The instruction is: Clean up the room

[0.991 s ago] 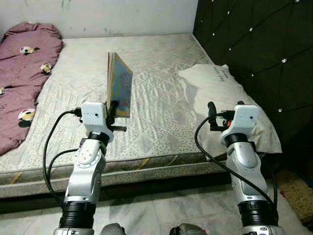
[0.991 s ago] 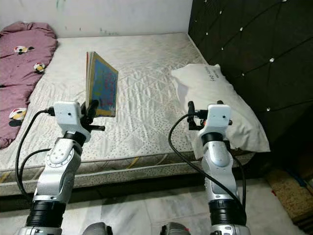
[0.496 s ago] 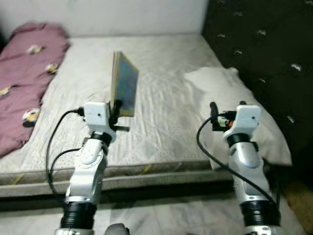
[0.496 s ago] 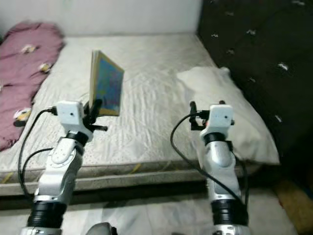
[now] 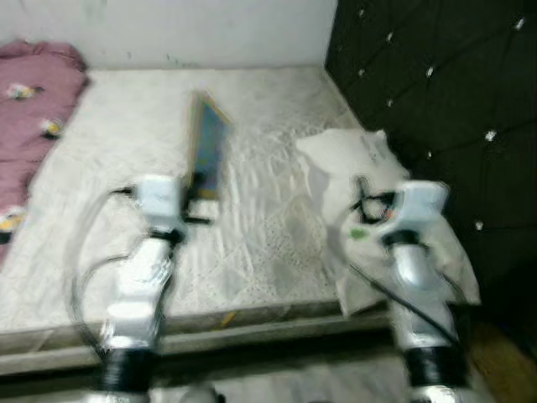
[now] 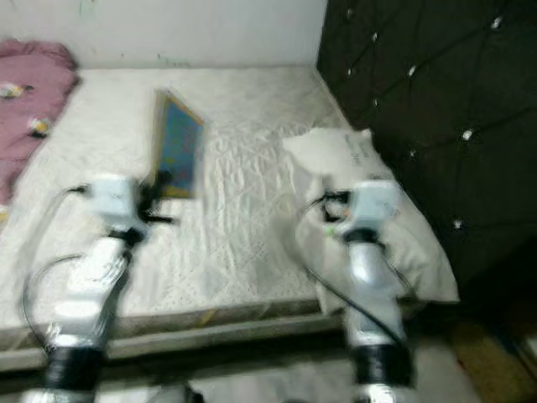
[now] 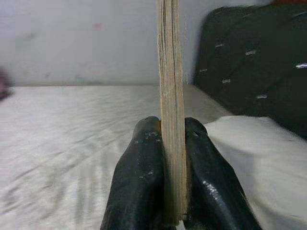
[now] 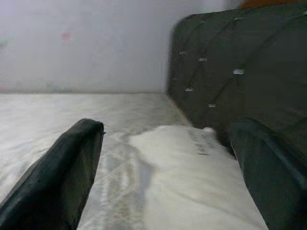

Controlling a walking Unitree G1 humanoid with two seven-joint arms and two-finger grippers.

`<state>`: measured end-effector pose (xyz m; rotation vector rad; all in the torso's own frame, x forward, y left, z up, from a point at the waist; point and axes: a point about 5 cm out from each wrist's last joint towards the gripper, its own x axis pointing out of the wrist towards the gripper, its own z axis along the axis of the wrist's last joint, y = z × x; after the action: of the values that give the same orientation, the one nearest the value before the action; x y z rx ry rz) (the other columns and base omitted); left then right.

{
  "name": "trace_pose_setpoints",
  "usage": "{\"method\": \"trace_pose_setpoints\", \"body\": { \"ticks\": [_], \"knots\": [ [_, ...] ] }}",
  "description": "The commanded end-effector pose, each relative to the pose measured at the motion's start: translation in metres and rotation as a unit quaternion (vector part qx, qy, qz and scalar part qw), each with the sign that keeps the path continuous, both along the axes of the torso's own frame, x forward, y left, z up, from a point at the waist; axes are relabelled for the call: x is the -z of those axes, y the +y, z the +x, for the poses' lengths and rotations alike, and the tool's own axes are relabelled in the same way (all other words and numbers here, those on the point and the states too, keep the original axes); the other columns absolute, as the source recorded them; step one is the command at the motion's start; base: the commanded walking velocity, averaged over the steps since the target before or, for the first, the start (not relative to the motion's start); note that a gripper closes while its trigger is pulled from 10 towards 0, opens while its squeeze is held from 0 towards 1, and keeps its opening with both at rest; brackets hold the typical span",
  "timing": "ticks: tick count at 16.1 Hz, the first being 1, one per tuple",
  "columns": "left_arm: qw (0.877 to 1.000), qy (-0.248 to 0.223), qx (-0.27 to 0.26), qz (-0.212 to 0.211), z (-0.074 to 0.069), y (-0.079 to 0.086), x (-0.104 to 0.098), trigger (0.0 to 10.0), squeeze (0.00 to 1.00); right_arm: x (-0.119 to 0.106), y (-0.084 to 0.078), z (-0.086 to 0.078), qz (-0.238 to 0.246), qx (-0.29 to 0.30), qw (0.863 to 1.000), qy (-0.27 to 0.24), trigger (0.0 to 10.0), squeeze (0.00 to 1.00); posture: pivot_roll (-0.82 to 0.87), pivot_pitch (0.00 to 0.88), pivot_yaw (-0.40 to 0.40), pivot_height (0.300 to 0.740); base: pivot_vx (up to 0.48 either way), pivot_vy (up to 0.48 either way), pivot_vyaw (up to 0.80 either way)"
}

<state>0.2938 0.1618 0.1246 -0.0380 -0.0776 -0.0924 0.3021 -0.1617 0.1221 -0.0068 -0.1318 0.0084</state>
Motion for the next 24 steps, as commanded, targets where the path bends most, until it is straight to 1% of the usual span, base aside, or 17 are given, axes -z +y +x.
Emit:
{"method": "trace_pose_setpoints", "body": {
  "ticks": [1, 4, 7, 10, 12, 18, 20, 24],
  "knots": [
    [1.0, -0.026, 0.008, -0.005, 0.0024, -0.0082, -0.0127, 10.0, 0.0, -0.0004, -0.0111, -0.0015, -0.009, 0.014, 1.0, 0.0, 10.0, 0.0, -0.03, 0.0, 0.002, 0.74, 0.0, 0.0, 0.0],
    [1.0, -0.024, 0.004, -0.002, 0.0018, -0.0079, -0.0124, 10.0, 0.0, -0.0007, -0.0111, -0.0023, -0.011, 0.015, 1.0, -0.001, 10.0, 0.0, -0.03, 0.0, 0.006, 0.74, 0.0, 0.0, 0.0],
    [1.0, -0.021, -0.018, 0.007, 0.0021, -0.0053, -0.0115, 10.0, 0.0, -0.0012, -0.0094, -0.0028, -0.019, 0.012, 1.0, -0.003, 10.0, 0.0, -0.03, 0.0, 0.008, 0.74, 0.0, 0.0, 0.8],
    [0.999, -0.024, -0.023, 0.007, 0.0023, -0.0058, -0.0123, 10.0, 0.0, -0.0011, -0.0102, -0.0027, -0.016, 0.013, 1.0, -0.002, 10.0, 0.0, -0.02, 0.0, 0.006, 0.74, 0.0, 0.0, 0.8],
    [0.999, -0.023, -0.024, 0.01, 0.0027, -0.0058, -0.0124, 10.0, 0.0, -0.0003, -0.0121, -0.0022, -0.003, 0.015, 1.0, 0.0, 10.0, 0.0, -0.02, 0.0, 0.004, 0.74, 0.0, 0.0, 0.0],
    [1.0, -0.018, -0.014, 0.01, 0.0033, -0.0091, -0.0113, 10.0, 0.0, 0.0005, -0.0126, -0.0017, -0.007, 0.017, 1.0, 0.006, 10.0, 0.0, -0.03, 0.0, 0.002, 0.74, 0.0, 0.0, 0.0],
    [1.0, -0.017, -0.013, 0.01, 0.0033, -0.0096, -0.0113, 10.0, 0.0, 0.0024, -0.0137, -0.0009, 0.005, 0.019, 1.0, 0.013, 10.0, 0.0, -0.03, 0.0, 0.001, 0.74, 0.0, 0.0, -0.67],
    [1.0, -0.016, -0.013, 0.012, 0.0028, -0.0099, -0.0109, 10.0, 0.0, 0.0018, -0.0144, -0.0013, -0.001, 0.019, 1.0, 0.01, 10.0, 0.0, -0.03, 0.0, 0.002, 0.74, 0.0, 0.0, -0.78]
  ]
}}
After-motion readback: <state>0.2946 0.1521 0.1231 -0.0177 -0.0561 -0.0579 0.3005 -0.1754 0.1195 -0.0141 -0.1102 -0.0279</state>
